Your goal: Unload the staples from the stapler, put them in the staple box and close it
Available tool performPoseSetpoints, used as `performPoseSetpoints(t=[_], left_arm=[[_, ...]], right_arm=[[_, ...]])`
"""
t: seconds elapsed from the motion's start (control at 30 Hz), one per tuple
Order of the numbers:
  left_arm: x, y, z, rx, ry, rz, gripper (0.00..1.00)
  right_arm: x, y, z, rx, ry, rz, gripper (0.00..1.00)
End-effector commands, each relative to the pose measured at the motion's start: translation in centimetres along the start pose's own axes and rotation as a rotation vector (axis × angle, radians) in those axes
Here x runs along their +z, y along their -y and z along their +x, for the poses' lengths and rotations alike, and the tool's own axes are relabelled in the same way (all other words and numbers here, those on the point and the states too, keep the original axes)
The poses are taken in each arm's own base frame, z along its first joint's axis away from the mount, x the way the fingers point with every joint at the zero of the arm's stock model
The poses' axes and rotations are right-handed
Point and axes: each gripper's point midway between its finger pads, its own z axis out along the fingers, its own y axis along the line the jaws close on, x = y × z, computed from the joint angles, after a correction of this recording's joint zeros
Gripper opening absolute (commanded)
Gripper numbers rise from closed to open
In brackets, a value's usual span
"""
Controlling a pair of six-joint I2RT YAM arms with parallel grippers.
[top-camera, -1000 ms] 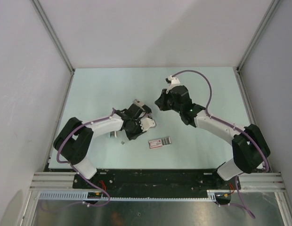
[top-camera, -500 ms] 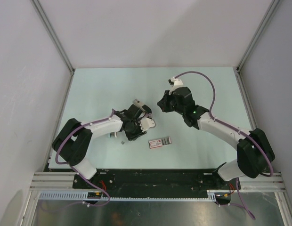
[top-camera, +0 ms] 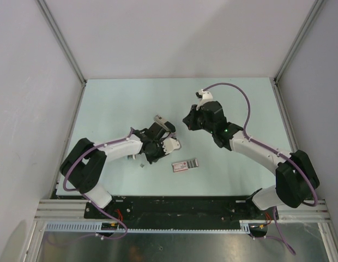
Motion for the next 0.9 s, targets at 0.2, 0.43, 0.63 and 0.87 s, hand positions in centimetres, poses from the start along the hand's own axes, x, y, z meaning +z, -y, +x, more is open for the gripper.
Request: performPoseSetpoints(t=[0.2, 0.43, 0.63, 0.87], left_arm=[[-2.8, -1.1, -2.0, 0.000, 0.052, -0.062, 0.00], [-12.1, -2.4, -10.5, -0.024, 0.357, -0.091, 0.00], [-21.3, -2.6, -15.9, -0.131, 0.664, 0.008, 0.00], [-29.2, -5.7, -18.7, -0.374, 0.895, 0.292, 0.00]], right_arm=[[-1.2, -0.5, -1.8, 0.006, 0.051, -0.012, 0.00], [-2.3, -1.0, -3.3, 0.011, 0.092, -0.053, 0.12], [-4.9, -2.4, -6.1, 0.062, 0.195, -0.211, 0.32], [-8.9, -4.2, -8.6, 0.126, 0.303, -0.464, 0.58]])
